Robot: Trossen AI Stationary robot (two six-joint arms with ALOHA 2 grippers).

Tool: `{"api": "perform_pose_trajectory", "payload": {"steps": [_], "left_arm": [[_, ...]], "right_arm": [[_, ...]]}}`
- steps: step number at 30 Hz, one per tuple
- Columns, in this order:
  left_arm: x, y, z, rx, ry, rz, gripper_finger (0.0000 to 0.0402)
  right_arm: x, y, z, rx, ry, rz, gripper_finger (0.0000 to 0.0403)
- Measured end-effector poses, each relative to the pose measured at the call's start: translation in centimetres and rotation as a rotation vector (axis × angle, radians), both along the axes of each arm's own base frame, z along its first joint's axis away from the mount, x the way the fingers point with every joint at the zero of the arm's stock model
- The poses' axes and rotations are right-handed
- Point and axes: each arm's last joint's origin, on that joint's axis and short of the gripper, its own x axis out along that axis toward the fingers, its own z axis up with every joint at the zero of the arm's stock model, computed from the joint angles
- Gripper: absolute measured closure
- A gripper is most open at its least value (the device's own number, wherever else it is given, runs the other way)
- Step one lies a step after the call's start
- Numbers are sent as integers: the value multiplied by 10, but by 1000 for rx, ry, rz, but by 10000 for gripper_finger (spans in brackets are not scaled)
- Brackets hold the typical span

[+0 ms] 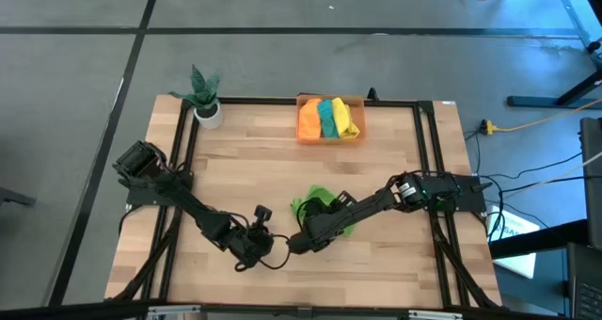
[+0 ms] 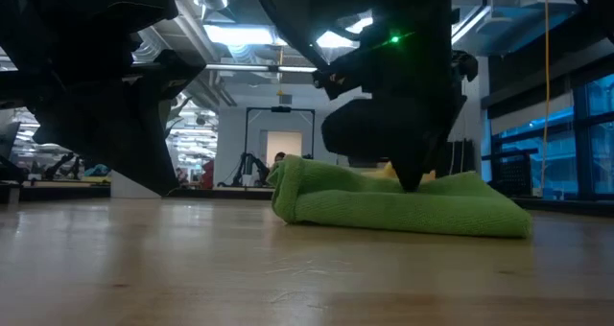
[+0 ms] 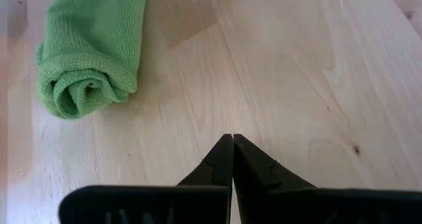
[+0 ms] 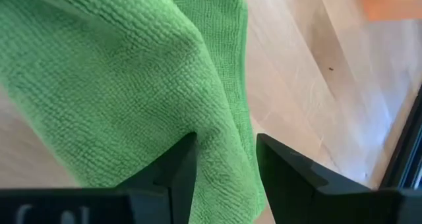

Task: Roll microfiber towels into tight, uniform cylinder then place into a basket
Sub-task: Roll the green microfiber towel

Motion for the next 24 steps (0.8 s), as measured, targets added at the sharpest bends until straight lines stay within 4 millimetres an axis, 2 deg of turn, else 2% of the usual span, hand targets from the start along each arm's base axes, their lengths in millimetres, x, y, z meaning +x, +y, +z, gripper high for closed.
{"api": "perform_pose_trajectory", "payload": {"steps": [6,11,19,24], "left_arm": [[0,0,0,1,3,-1,401],[0,0,0,1,3,-1,401],[1,0,1,12,-16,10,401],[9,2,10,53,-87,64,401]], "right_arm": [[0,0,0,-12,-3,10,244],[-4,8,11,-98,-34,131,244],[-22,36,46,-186,-170,253,244],[-36,59,51,-177,-176,333,244]]}}
